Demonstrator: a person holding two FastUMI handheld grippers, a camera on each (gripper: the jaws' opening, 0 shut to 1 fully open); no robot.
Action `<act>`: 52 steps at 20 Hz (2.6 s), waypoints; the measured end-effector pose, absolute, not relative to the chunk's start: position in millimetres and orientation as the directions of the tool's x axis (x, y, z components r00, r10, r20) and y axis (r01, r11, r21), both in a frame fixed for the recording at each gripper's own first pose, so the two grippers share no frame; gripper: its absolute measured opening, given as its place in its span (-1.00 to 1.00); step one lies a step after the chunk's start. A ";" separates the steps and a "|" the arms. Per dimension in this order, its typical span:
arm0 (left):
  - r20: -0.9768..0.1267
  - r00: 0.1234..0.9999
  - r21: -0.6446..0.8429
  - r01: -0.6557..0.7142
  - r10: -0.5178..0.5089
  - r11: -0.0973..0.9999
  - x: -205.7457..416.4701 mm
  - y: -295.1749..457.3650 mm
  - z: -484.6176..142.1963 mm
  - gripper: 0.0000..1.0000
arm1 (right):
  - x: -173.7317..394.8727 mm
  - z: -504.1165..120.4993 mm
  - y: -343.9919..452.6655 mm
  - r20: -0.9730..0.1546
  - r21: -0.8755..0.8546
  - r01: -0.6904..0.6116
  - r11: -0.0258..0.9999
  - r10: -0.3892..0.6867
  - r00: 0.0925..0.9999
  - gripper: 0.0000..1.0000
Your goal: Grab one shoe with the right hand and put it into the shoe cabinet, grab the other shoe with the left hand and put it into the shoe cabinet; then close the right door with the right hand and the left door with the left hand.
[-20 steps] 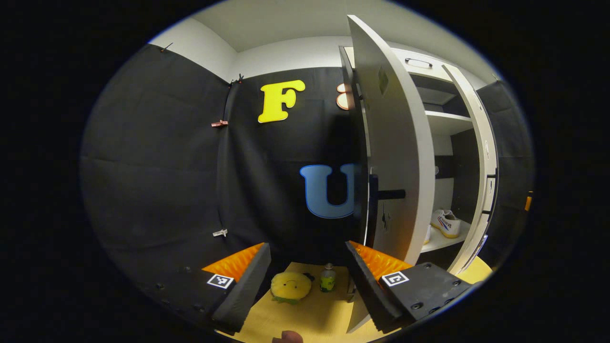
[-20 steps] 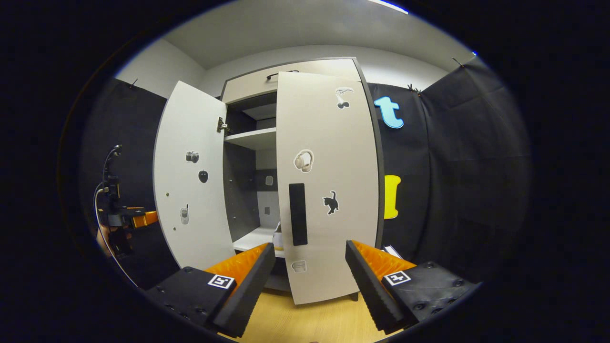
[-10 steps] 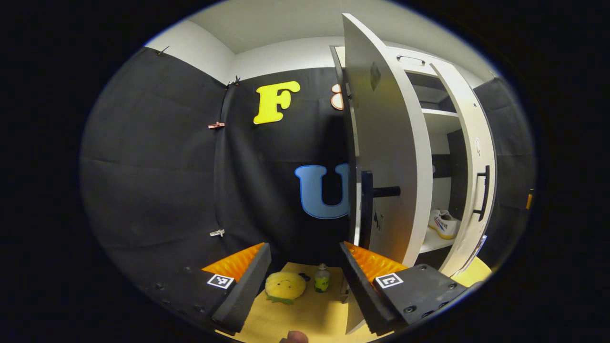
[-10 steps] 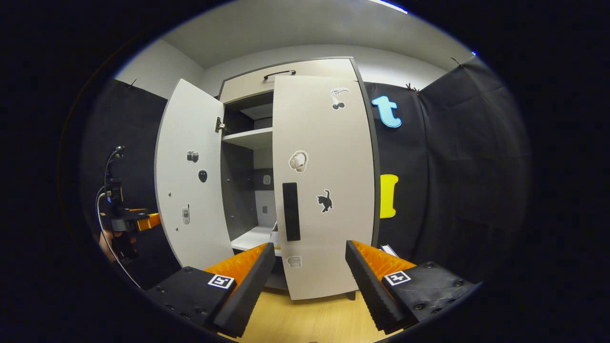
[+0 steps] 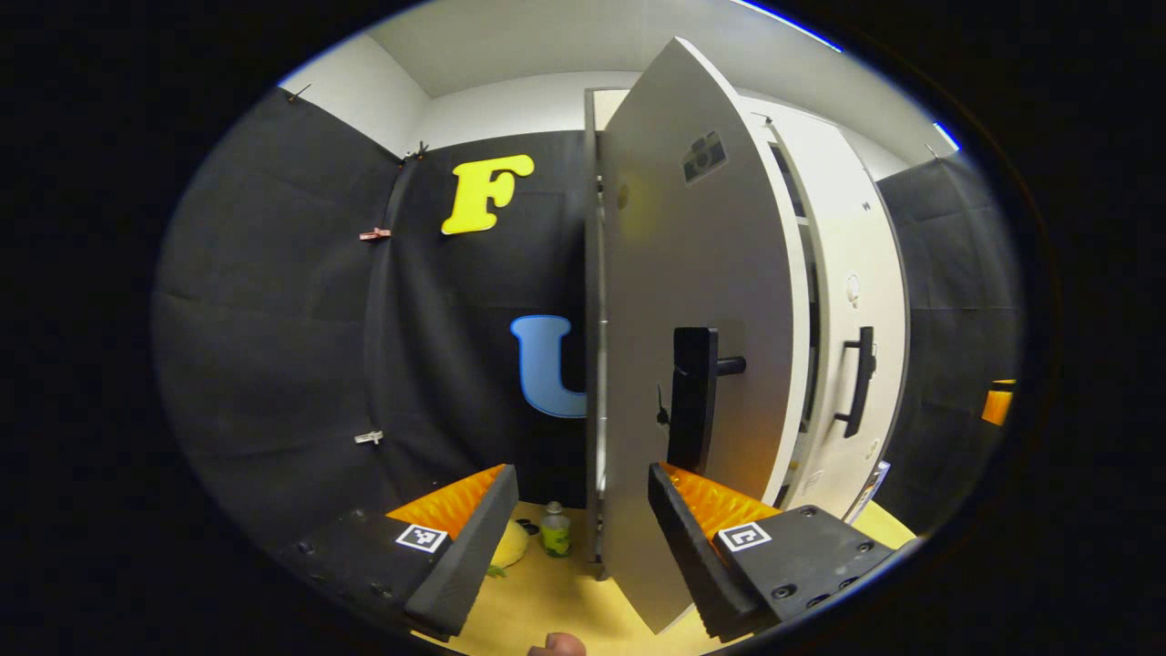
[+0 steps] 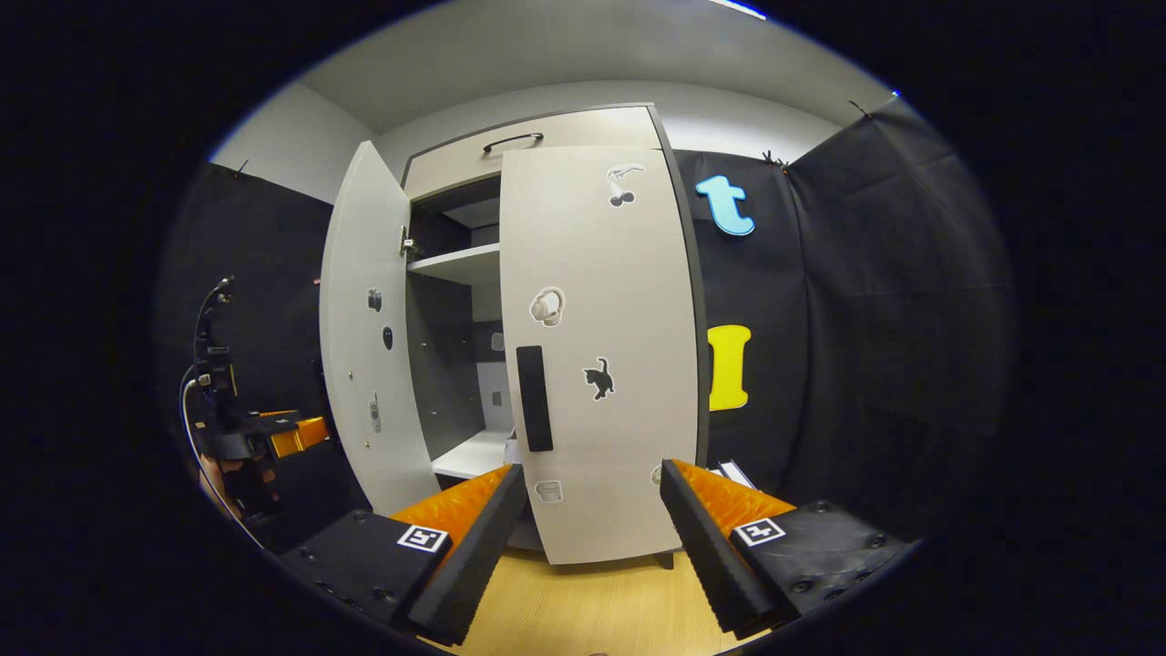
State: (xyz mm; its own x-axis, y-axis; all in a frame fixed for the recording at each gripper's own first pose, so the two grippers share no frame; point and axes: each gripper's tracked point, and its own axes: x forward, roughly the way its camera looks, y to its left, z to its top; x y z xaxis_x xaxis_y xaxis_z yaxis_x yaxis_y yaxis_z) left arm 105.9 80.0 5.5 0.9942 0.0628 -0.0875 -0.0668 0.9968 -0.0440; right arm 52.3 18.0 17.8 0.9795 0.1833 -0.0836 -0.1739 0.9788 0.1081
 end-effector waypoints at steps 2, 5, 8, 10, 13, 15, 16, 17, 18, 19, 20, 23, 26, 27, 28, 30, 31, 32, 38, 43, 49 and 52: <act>-0.081 0.996 -0.052 -0.029 0.025 0.998 112.3 60.0 5.2 0.84 | 54.2 18.9 15.9 -0.081 0.106 -0.177 0.978 0.186 0.979 0.95; -0.071 0.997 -0.065 0.005 -0.010 0.998 115.9 36.5 10.1 0.84 | 55.5 19.7 15.0 -0.082 0.112 -0.185 0.976 0.194 0.978 0.95; -0.061 0.998 -0.039 0.011 -0.013 0.999 111.9 26.6 14.5 0.84 | 57.3 20.3 12.6 -0.081 0.111 -0.180 0.977 0.189 0.979 0.95; -0.065 0.998 -0.035 0.019 -0.021 0.999 105.7 21.0 13.7 0.86 | 58.6 20.7 12.3 -0.078 0.118 -0.174 0.978 0.184 0.980 0.95; -0.073 0.997 -0.044 0.028 -0.031 0.999 92.9 14.7 10.8 0.86 | 59.1 19.9 10.1 -0.082 0.125 -0.157 0.980 0.167 0.983 0.95; -0.080 0.996 -0.042 0.040 -0.043 0.998 84.2 9.1 8.8 0.86 | 59.0 19.3 9.0 -0.084 0.123 -0.146 0.982 0.157 0.984 0.95; -0.082 0.995 -0.037 0.045 -0.048 0.998 79.7 7.0 9.1 0.87 | 59.0 19.1 9.4 -0.087 0.119 -0.141 0.983 0.151 0.985 0.95; -0.080 0.995 -0.032 0.048 -0.051 0.998 75.9 6.2 9.5 0.87 | 58.7 19.1 8.7 -0.087 0.114 -0.134 0.985 0.144 0.986 0.95; -0.078 0.995 -0.030 0.052 -0.055 0.998 71.7 4.1 10.6 0.86 | 58.5 18.8 7.7 -0.088 0.107 -0.123 0.987 0.133 0.987 0.95; -0.075 0.995 -0.030 0.056 -0.058 0.998 67.3 2.1 11.3 0.86 | 58.1 19.2 6.6 -0.087 0.100 -0.113 0.989 0.122 0.989 0.96; -0.071 0.995 -0.030 0.062 -0.064 0.998 63.2 0.1 12.9 0.87 | 57.2 19.6 6.1 -0.085 0.094 -0.105 0.990 0.113 0.990 0.96; -0.061 0.995 -0.027 0.078 -0.080 0.997 51.3 -4.5 18.1 0.87 | 56.1 21.1 5.8 -0.079 0.070 -0.085 0.994 0.091 0.993 0.95; -0.052 0.994 -0.029 0.093 -0.095 0.995 41.3 -8.0 22.2 0.87 | 54.4 21.7 7.9 -0.075 0.066 -0.075 0.995 0.080 0.994 0.95; -0.051 0.994 -0.029 0.098 -0.100 0.995 38.8 -8.7 22.8 0.87 | 53.9 21.6 9.4 -0.076 0.064 -0.073 0.995 0.078 0.994 0.95; -0.050 0.993 -0.029 0.102 -0.104 0.994 36.6 -8.8 23.2 0.86 | 53.4 20.8 10.6 -0.075 0.062 -0.072 0.995 0.077 0.994 0.95; -0.054 0.992 -0.025 0.109 -0.110 0.994 34.2 -9.6 21.8 0.86 | 52.8 19.9 12.5 -0.077 0.058 -0.074 0.996 0.078 0.994 0.95; -0.056 0.992 -0.024 0.112 -0.113 0.993 32.1 -9.0 21.9 0.86 | 53.7 19.3 13.1 -0.077 0.058 -0.075 0.995 0.080 0.994 0.95; -0.055 0.992 -0.023 0.114 -0.115 0.993 31.4 -9.4 22.7 0.87 | 53.2 18.8 14.3 -0.077 0.057 -0.077 0.995 0.081 0.994 0.95; -0.054 0.992 -0.030 0.112 -0.114 0.993 27.1 -3.7 22.1 0.86 | 47.9 19.4 17.3 -0.075 0.053 -0.069 0.996 0.073 0.994 0.95; -0.057 0.992 -0.041 0.110 -0.112 0.993 24.8 -0.4 22.2 0.87 | 47.2 20.7 17.5 -0.070 0.047 -0.065 0.997 0.069 0.995 0.95; -0.063 0.992 -0.041 0.110 -0.113 0.993 23.3 -0.2 21.8 0.87 | 48.0 19.1 17.9 -0.074 0.051 -0.069 0.996 0.073 0.995 0.95; -0.063 0.992 -0.042 0.110 -0.113 0.993 22.3 -0.9 22.4 0.87 | 48.2 18.0 17.0 -0.076 0.052 -0.068 0.996 0.072 0.994 0.95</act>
State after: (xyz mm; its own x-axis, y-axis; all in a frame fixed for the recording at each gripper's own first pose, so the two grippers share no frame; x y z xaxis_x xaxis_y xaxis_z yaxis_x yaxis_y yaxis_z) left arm 22.3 -0.9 22.4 0.9916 -0.1125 -0.0632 0.1100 0.9930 -0.0419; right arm 48.2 17.0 18.0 0.9945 0.0722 -0.0764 -0.0684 0.9963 0.0516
